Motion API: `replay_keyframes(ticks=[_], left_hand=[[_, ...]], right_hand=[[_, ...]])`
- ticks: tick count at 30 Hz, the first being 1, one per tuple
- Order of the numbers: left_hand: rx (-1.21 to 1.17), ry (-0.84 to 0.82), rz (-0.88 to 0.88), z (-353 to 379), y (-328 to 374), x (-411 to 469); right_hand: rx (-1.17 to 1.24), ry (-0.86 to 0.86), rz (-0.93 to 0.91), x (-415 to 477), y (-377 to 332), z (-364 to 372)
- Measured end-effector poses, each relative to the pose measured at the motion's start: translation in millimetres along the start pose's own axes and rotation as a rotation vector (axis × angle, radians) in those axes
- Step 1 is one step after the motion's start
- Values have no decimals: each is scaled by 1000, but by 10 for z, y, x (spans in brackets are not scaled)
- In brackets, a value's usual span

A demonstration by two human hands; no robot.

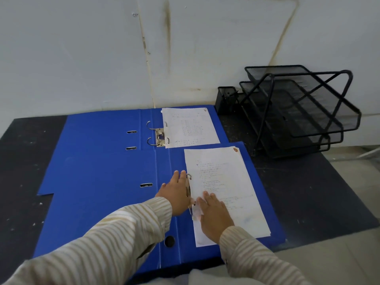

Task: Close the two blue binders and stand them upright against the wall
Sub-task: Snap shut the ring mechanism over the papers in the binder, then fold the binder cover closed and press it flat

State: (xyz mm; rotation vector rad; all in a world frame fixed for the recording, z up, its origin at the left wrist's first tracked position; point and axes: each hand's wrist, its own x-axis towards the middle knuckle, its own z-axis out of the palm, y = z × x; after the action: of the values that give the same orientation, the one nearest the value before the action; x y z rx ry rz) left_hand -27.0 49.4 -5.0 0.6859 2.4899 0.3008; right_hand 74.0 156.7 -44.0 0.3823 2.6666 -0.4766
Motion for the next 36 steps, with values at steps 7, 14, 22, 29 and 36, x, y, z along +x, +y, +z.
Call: replay_keyframes(ticks=[7,14,22,29,36], left_hand=[[-81,86,-96,337,-294,-356],[-55,128,-254,473,-784,-637],[-110,223,-450,340,-1603,-969],[-200,244,-677,249,-2198,-1290],[-359,308,-742,164,-2425,-1368]], right_hand=[[342,114,-82,-165,-246,-229],[120,149,-259,-287,-654,-94],[78,-55,-268,-199,-1115,194],[-7,-127,-166,-99,-1463,420],[-80,-113,-97,-86,-1645,575]])
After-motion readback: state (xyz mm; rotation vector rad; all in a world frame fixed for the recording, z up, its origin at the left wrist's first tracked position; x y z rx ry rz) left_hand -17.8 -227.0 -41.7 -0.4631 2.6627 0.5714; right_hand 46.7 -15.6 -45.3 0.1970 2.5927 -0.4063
